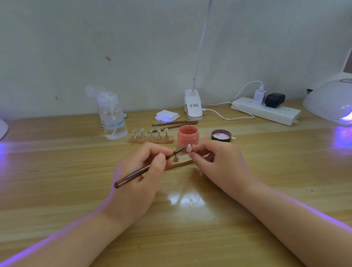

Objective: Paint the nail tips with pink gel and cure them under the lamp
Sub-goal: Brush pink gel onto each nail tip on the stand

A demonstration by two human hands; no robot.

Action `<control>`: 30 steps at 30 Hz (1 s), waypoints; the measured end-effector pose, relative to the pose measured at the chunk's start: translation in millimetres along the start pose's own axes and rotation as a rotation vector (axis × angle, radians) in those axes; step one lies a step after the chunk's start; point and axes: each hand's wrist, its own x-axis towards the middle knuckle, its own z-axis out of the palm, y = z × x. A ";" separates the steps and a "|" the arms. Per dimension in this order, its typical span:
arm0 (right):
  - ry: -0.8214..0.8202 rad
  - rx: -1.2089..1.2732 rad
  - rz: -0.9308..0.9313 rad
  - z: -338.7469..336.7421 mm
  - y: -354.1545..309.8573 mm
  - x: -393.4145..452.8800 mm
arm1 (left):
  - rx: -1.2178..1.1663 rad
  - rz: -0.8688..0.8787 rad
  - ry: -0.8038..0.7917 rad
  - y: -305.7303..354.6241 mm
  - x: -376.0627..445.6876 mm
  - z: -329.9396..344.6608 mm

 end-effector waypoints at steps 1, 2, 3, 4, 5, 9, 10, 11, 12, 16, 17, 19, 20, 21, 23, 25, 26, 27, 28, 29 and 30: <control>-0.003 -0.006 -0.002 -0.3 0.2 -0.1 | -0.001 -0.014 -0.003 -0.1 0.5 1.4; -0.007 -0.013 -0.002 -0.5 0.3 -0.1 | 0.011 -0.022 -0.010 -0.6 0.6 2.2; -0.008 -0.019 0.001 -0.5 0.3 0.0 | 0.029 -0.026 -0.021 -1.2 0.8 2.4; -0.004 -0.026 0.004 -0.4 0.3 0.1 | 0.044 -0.025 -0.030 -1.9 0.7 2.3; 0.005 -0.039 0.005 -0.4 0.5 0.1 | 0.048 -0.022 -0.036 -2.3 0.7 1.6; 0.025 -0.058 0.010 -0.2 -0.1 0.3 | -0.009 0.009 -0.018 -1.5 0.1 -0.8; 0.025 -0.048 0.011 -0.2 -0.5 0.1 | -0.030 0.004 -0.008 -1.5 0.0 -0.3; 0.025 -0.044 0.009 -0.3 -1.0 -0.2 | -0.045 -0.005 -0.003 -1.4 0.4 0.8; 0.023 -0.045 0.003 -0.5 -1.5 -0.3 | -0.051 -0.017 -0.004 -1.6 0.8 1.8; 0.002 -0.078 0.002 -1.4 -3.0 -0.2 | -0.008 -0.048 -0.045 -3.2 1.4 2.0; 0.005 -0.084 0.005 -1.7 -3.2 -0.3 | 0.004 -0.036 -0.046 -3.0 1.2 1.1; 0.016 -0.089 0.003 -2.0 -4.2 -0.4 | 0.008 -0.001 -0.028 -1.7 0.1 -0.4; 0.017 -0.091 0.001 -2.1 -4.7 -0.7 | 0.000 0.005 -0.017 -1.3 -0.3 -0.7; 0.016 -0.093 0.000 -2.3 -4.9 -0.9 | -0.013 -0.001 -0.012 -0.8 -0.3 -0.3; 0.013 -0.101 -0.001 -2.6 -4.5 -1.1 | -0.026 -0.028 -0.021 -1.4 0.3 1.6; 0.011 -0.112 -0.001 -2.4 -4.0 -0.8 | -0.009 -0.055 -0.050 -1.5 1.0 3.1; 0.010 -0.116 -0.002 -2.1 -4.2 -0.7 | 0.007 -0.061 -0.065 -1.8 0.9 3.0; 0.010 -0.119 -0.005 -1.8 -4.4 -0.6 | 0.018 -0.063 -0.075 -1.8 0.8 2.7; 0.013 -0.119 -0.010 -1.7 -4.5 -0.7 | 0.028 -0.061 -0.076 -1.7 0.6 2.0; 0.016 -0.118 -0.016 -1.7 -4.6 -0.9 | 0.031 -0.059 -0.068 -1.3 0.3 1.1; 0.018 -0.118 -0.019 -1.9 -4.5 -1.3 | 0.030 -0.051 -0.052 -1.1 0.1 0.1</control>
